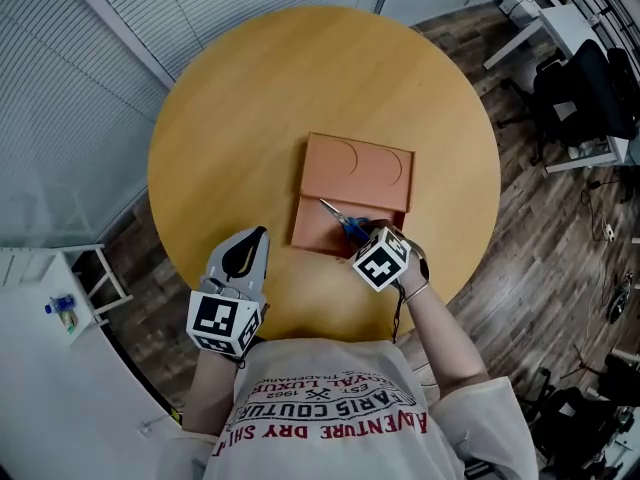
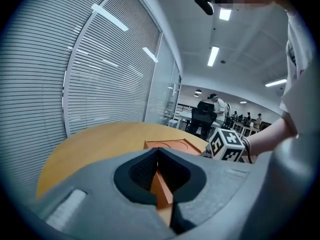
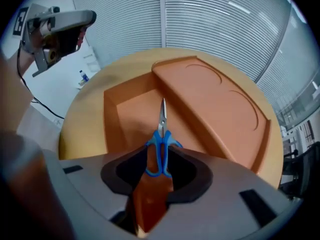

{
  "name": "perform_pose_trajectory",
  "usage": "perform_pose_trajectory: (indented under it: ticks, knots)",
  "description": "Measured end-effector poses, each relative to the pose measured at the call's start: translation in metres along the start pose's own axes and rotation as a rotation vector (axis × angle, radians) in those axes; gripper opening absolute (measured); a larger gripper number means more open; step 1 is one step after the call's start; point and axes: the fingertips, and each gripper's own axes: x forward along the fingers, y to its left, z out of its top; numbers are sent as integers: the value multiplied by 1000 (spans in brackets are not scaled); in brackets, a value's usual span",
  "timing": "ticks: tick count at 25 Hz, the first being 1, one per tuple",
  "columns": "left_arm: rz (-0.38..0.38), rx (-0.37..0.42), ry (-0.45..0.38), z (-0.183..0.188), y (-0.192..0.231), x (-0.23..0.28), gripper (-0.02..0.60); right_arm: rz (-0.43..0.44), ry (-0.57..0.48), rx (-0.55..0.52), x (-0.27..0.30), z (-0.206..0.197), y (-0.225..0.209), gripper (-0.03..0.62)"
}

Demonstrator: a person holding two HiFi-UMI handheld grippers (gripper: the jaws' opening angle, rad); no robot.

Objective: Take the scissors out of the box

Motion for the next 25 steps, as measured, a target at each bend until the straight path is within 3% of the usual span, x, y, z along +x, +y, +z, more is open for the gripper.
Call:
perform_pose_trajectory:
  ticks: [7,13,17,25]
  knots:
    - [21,-10,15,-2,12,-1,10,-72,102,-46,14,-3,-9,121]
    - [18,-12,29,-5,16,-2,11,-32,160,-94,20,-3,-3,100]
    - [11,-29,25,-4,16,-2,11,-15,164,-96,19,-3,-4,98]
    - [13,-11,11,8,25,-13,11,-73,116,-123,17,0,-1,92]
